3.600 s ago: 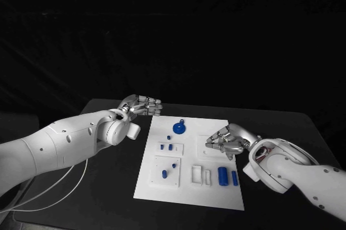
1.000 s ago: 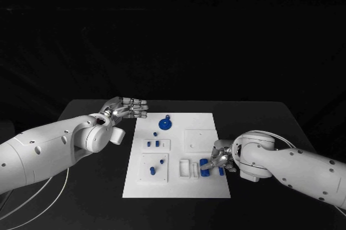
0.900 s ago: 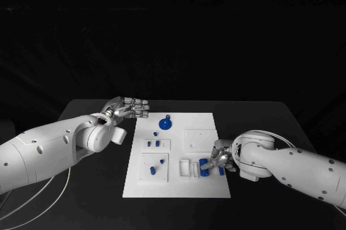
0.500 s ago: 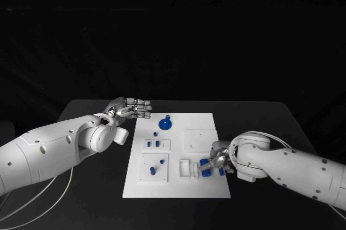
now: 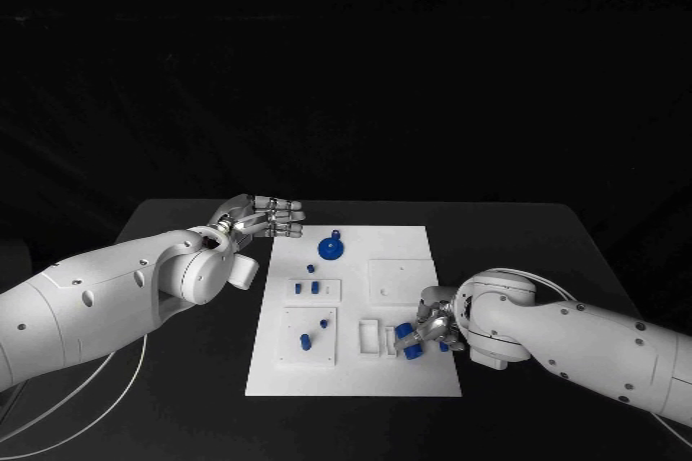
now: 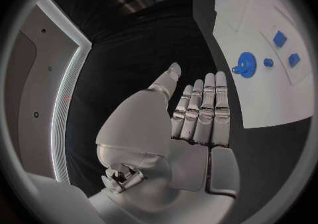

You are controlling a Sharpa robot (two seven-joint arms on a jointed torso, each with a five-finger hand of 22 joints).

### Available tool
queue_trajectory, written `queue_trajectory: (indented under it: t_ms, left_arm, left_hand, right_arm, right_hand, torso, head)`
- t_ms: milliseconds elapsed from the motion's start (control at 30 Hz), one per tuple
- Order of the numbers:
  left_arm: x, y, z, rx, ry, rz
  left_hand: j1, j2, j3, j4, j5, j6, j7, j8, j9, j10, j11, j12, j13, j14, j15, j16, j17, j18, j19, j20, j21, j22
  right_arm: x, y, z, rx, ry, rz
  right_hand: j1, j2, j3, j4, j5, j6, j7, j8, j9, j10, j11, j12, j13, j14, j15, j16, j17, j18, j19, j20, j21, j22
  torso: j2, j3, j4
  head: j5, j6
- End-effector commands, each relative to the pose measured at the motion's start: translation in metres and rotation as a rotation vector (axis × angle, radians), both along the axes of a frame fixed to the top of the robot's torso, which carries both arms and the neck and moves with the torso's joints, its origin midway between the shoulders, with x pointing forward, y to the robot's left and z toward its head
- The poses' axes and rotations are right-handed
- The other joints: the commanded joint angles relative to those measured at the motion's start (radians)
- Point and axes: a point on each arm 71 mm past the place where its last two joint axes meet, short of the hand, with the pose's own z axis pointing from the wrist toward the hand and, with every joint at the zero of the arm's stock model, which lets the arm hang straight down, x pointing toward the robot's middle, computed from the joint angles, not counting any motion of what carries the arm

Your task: Assemble the parts on the task board

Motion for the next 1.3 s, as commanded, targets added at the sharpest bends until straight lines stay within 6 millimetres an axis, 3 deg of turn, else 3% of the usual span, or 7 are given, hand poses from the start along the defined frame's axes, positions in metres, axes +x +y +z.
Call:
queue_trajectory:
  t_ms: [33, 200, 300, 467, 633, 933, 1300]
  left_arm:
    - [-0.001, -0.002, 0.0, -0.01, 0.0, -0.013]
    - [-0.001, -0.002, 0.0, -0.01, 0.001, -0.013]
    - [-0.001, -0.002, 0.0, -0.01, 0.001, -0.012]
    - [-0.001, -0.001, 0.0, -0.009, 0.001, -0.011]
    - [-0.001, 0.0, 0.0, -0.008, 0.001, -0.009]
    - [-0.001, 0.001, 0.0, -0.008, 0.002, -0.008]
    - [-0.001, 0.001, 0.0, -0.008, 0.003, -0.009]
  left_hand:
    - [-0.006, -0.004, -0.001, 0.007, 0.0, -0.008, -0.001, 0.001, -0.001, -0.007, 0.0, 0.003, 0.0, -0.004, 0.0, -0.002, 0.001, -0.003, 0.009, 0.001, 0.003, -0.001]
    - [-0.006, -0.004, -0.001, 0.007, 0.0, -0.008, -0.001, 0.001, -0.001, -0.007, 0.0, 0.003, 0.0, -0.004, 0.0, -0.002, 0.001, -0.003, 0.009, 0.001, 0.003, -0.001]
    - [-0.006, -0.004, -0.001, 0.007, 0.0, -0.008, -0.001, 0.001, -0.001, -0.007, 0.0, 0.003, 0.0, -0.004, 0.0, -0.002, 0.001, -0.003, 0.009, 0.001, 0.003, -0.001]
    - [-0.006, -0.004, -0.001, 0.007, 0.0, -0.008, -0.001, 0.001, -0.001, -0.007, 0.0, 0.003, 0.0, -0.004, 0.0, -0.002, 0.001, -0.003, 0.009, 0.001, 0.003, -0.001]
    - [-0.004, -0.004, -0.001, 0.007, 0.002, -0.006, -0.001, 0.001, -0.001, -0.008, 0.0, 0.003, 0.0, -0.003, 0.0, -0.002, 0.001, -0.003, 0.011, 0.001, 0.005, -0.014]
    - [-0.004, -0.004, 0.0, 0.007, 0.004, -0.006, -0.001, 0.001, -0.001, -0.008, 0.0, 0.003, 0.0, -0.003, 0.0, -0.002, 0.001, -0.004, 0.011, 0.001, 0.006, -0.017]
    - [-0.005, -0.005, 0.0, 0.007, 0.009, -0.008, -0.001, 0.001, -0.001, -0.008, 0.0, 0.003, 0.0, -0.004, 0.0, -0.002, 0.001, -0.004, 0.011, 0.001, 0.007, -0.021]
  right_arm:
    - [-0.01, -0.001, -0.019, -0.054, 0.069, -0.029]
    - [-0.01, -0.001, -0.019, -0.057, 0.065, -0.032]
    - [-0.01, -0.001, -0.019, -0.057, 0.059, -0.034]
    - [-0.01, -0.001, -0.017, -0.044, 0.035, -0.043]
    - [-0.015, 0.001, -0.011, 0.006, 0.027, -0.059]
    - [-0.015, 0.005, 0.007, 0.107, 0.025, -0.086]
    - [-0.014, 0.011, 0.026, 0.188, 0.028, -0.102]
  right_hand:
    - [0.003, 0.013, 0.001, -0.012, 0.007, -0.008, 0.003, -0.008, -0.804, -0.007, 0.001, 0.006, -0.001, 0.004, 0.003, -0.003, -0.001, 0.01, 0.047, 0.009, -0.006, 0.002]
    - [0.002, 0.029, 0.002, -0.053, 0.026, -0.005, 0.003, -0.008, -0.805, -0.009, 0.001, 0.007, -0.005, 0.003, 0.004, -0.002, -0.002, 0.009, 0.047, 0.009, -0.008, 0.006]
    - [0.01, 0.04, -0.006, -0.089, 0.107, -0.002, 0.003, -0.008, -0.807, -0.009, 0.0, 0.008, -0.006, 0.004, 0.003, -0.001, -0.002, 0.009, 0.048, 0.009, -0.007, 0.008]
    - [0.01, 0.058, 0.0, -0.146, 0.29, 0.011, 0.0, -0.009, -0.814, -0.007, -0.004, 0.012, -0.004, 0.004, 0.001, 0.001, 0.0, 0.007, 0.049, 0.006, -0.003, 0.011]
    - [-0.014, 0.063, 0.016, -0.179, 0.368, 0.022, -0.004, -0.009, -0.823, -0.004, -0.008, 0.016, -0.002, 0.005, -0.002, 0.007, 0.003, 0.005, 0.049, 0.004, 0.005, 0.015]
    - [-0.033, 0.058, 0.026, -0.191, 0.415, 0.035, -0.008, -0.009, -0.83, -0.003, -0.012, 0.016, -0.002, 0.004, -0.005, 0.005, 0.0, 0.004, 0.049, 0.001, 0.006, 0.016]
    - [-0.03, 0.068, -0.02, -0.185, 0.394, 0.049, -0.012, -0.008, -0.829, -0.001, -0.013, 0.014, -0.002, 0.004, -0.007, 0.003, -0.002, 0.002, 0.049, -0.002, 0.008, 0.017]
  torso:
    - [0.0, -0.0004, 0.0002]
    - [0.0, -0.0009, -0.0001]
    - [0.0, -0.0013, -0.0002]
    - [0.0, -0.0012, 0.0005]
    - [0.0, -0.0011, 0.0001]
    - [0.0, -0.0018, -0.0001]
    - [0.0, -0.002, 0.0012]
  head:
    - [0.0, 0.001]
    - [0.0, 0.0]
    - [0.0, 0.0]
    - [-0.001, -0.001]
    - [0.0, -0.002]
    - [-0.002, 0.002]
    - [0.001, 0.002]
